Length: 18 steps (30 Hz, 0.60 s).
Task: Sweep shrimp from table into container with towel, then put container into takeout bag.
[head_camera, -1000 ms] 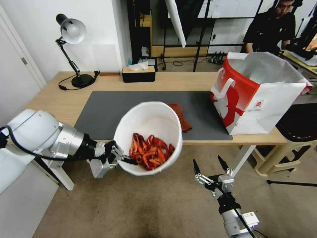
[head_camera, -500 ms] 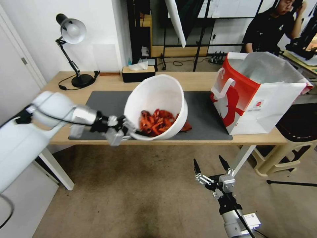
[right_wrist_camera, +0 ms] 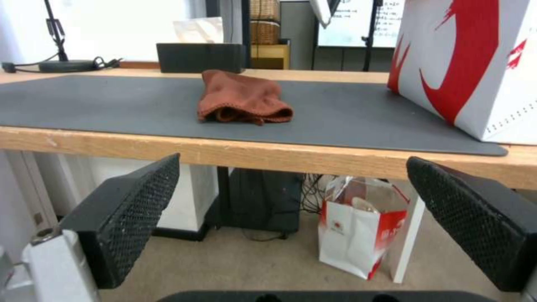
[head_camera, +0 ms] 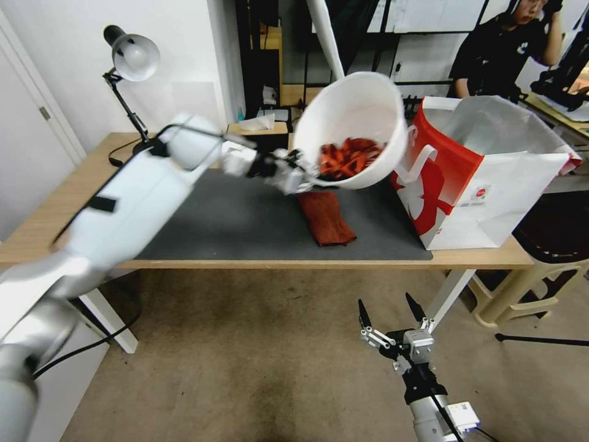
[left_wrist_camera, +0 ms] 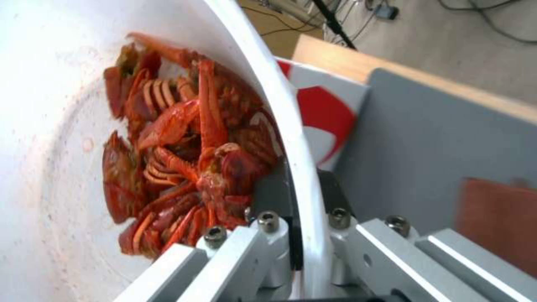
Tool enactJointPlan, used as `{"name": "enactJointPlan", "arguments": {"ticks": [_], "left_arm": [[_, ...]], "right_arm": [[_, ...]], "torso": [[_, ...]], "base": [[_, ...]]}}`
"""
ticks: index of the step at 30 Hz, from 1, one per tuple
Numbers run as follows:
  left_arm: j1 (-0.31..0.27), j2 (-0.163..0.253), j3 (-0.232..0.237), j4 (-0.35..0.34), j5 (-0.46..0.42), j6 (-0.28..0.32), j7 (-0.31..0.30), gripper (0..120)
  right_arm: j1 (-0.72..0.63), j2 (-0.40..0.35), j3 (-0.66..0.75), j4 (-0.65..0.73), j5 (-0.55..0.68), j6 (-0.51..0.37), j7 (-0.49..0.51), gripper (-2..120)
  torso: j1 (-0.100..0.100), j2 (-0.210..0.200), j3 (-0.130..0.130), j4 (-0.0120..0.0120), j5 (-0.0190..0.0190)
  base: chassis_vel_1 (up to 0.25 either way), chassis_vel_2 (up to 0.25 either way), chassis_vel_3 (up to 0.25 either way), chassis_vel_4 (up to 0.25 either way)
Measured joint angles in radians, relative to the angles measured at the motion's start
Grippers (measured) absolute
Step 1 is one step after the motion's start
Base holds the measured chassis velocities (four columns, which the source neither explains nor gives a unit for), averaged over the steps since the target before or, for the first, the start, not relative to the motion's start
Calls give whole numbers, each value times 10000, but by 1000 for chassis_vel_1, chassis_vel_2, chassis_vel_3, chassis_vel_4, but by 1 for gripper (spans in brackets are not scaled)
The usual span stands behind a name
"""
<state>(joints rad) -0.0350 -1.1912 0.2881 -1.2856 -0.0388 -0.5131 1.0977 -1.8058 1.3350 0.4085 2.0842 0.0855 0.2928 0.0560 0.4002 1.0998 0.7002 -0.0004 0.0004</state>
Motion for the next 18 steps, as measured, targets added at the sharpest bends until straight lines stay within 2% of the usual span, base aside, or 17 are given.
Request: {"name": "enactJointPlan", "arguments": {"ticks": [1, 2, 6, 7, 10, 11, 14, 18], "left_arm": [[-135, -234, 11, 257, 118, -77, -17, 0], [-135, -234, 11, 257, 118, -77, -17, 0], [-890, -1343, -83, 1748, 870, -458, -210, 0], [-890, -1343, -83, 1748, 870, -458, -210, 0], [-1320, -1975, -230, 2559, 1171, -603, -356, 0], [-1320, -1975, -230, 2559, 1171, -603, -356, 0], [-1715, -2734, -281, 3180, 1512, -695, -547, 0], [-1842, -3043, -310, 3398, 1611, -745, -621, 0]], "right_arm": [[11, 41, -14, -22, -29, 0, -6, 100], [11, 41, -14, -22, -29, 0, -6, 100], [36, 171, -81, -122, -108, 3, -44, 100], [36, 171, -81, -122, -108, 3, -44, 100], [39, 187, -91, -153, -121, 17, -64, 100], [39, 187, -91, -153, -121, 17, -64, 100], [69, 191, -93, -191, -122, 24, -73, 100], [93, 193, -98, -209, -122, 25, -75, 100]], "torso": [[0, 0, 0, 0, 0], [0, 0, 0, 0, 0], [-2, 1, -1, 6, -1], [-2, 1, -1, 6, -1], [-1, 0, -1, 8, -3], [-1, 0, -1, 8, -3], [-2, 1, -1, 6, -2], [-2, 1, -1, 3, -1]], "base": [[0, 0, 0, 0], [0, 0, 0, 0], [0, 0, 0, 0], [0, 0, 0, 0], [0, 0, 0, 0], [0, 0, 0, 0], [0, 0, 0, 0], [0, 0, 0, 0]]}}
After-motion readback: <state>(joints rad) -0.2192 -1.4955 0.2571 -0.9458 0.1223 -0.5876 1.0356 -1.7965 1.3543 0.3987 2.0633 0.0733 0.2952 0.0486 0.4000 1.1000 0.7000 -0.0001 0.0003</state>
